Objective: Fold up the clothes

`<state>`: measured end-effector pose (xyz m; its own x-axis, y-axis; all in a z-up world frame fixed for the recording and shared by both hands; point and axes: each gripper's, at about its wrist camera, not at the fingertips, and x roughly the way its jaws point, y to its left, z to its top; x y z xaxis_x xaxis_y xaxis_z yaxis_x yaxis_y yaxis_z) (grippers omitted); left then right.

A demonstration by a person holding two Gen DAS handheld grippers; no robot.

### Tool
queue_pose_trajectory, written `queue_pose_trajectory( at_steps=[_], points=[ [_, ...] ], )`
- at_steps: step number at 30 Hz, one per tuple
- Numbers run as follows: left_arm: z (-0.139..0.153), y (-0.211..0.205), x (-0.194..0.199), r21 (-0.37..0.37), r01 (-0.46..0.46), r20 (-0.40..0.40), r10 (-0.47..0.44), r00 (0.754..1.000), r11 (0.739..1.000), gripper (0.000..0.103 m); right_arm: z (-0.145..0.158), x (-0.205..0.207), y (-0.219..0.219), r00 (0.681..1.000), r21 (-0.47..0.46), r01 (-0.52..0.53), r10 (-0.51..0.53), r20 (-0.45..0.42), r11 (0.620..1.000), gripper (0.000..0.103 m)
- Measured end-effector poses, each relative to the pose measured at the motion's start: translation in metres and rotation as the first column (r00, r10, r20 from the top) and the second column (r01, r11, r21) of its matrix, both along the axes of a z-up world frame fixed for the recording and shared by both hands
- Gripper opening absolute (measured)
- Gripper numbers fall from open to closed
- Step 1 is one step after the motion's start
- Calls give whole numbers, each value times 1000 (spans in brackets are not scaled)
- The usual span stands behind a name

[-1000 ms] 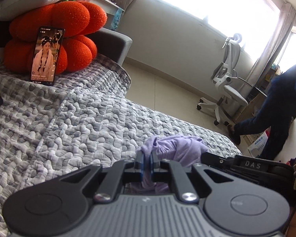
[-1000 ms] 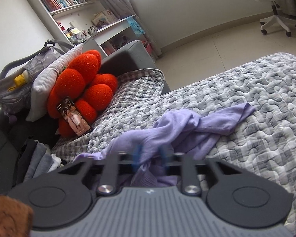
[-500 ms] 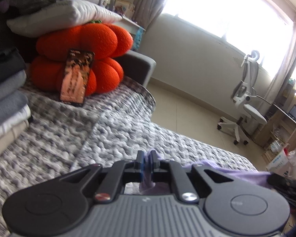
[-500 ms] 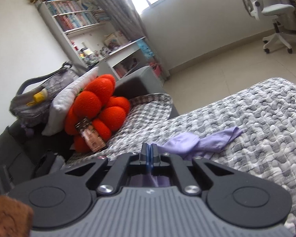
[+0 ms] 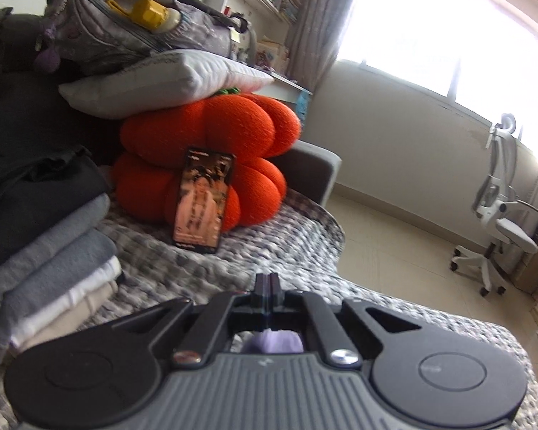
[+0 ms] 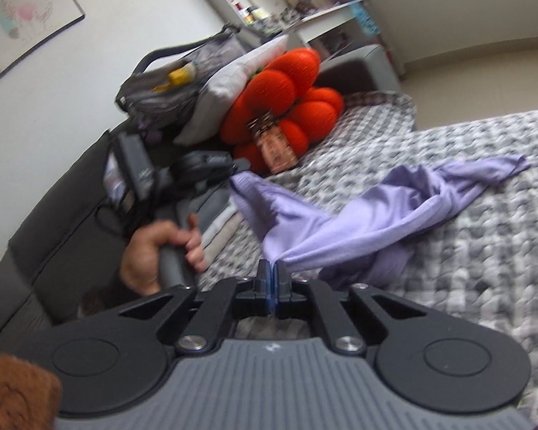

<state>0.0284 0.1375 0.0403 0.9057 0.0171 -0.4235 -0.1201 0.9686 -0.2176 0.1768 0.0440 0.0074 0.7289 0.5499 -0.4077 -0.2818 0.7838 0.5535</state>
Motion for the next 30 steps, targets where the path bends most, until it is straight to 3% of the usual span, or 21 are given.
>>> queue_pose_trajectory(
  at_steps=[3,5,8,10,12,13,15,16,17,21,26,30],
  points=[
    [-2,5,2,14,-16,-16,16,1000,1000,0,-4,-3,12,998,-2,-53,53,-20,999,3],
    [-9,5,8,12,13,-67,-12,998,1000,0,-7,-3,20,996,-18,-83,82,-38,996,3],
    [-27,7,12,-53,66,-165,-74,983,996,1,-13,3,25,992,-33,-106,103,-69,994,6],
    [-40,9,15,-111,98,-248,-123,961,989,12,-14,8,24,992,-42,-99,95,-81,994,12],
    [-53,9,16,-144,104,-315,-145,938,984,53,-13,12,20,994,-77,-74,68,-82,994,13],
    [-59,8,17,-160,105,-348,-156,925,981,59,-13,16,18,995,-87,-67,59,-84,994,15],
    [-66,4,17,-153,110,-380,-161,911,982,60,-13,24,11,995,-91,-56,49,-82,994,32],
    [-69,2,17,-143,110,-390,-159,907,983,60,-13,27,8,997,-95,-32,26,-69,995,49],
    [-71,1,17,-140,110,-398,-157,904,984,60,-13,31,5,998,-100,-9,3,-56,995,52],
    [-79,-4,21,-119,106,-430,-147,891,987,60,-15,52,-9,993,-149,118,-119,-1,982,52],
    [-82,-13,21,-73,111,-431,-132,893,991,61,-27,80,-15,953,-315,302,-280,113,900,52],
    [-84,-11,19,-92,84,-416,-115,902,992,58,-39,106,-13,941,-394,337,-298,159,855,52]
  ],
)
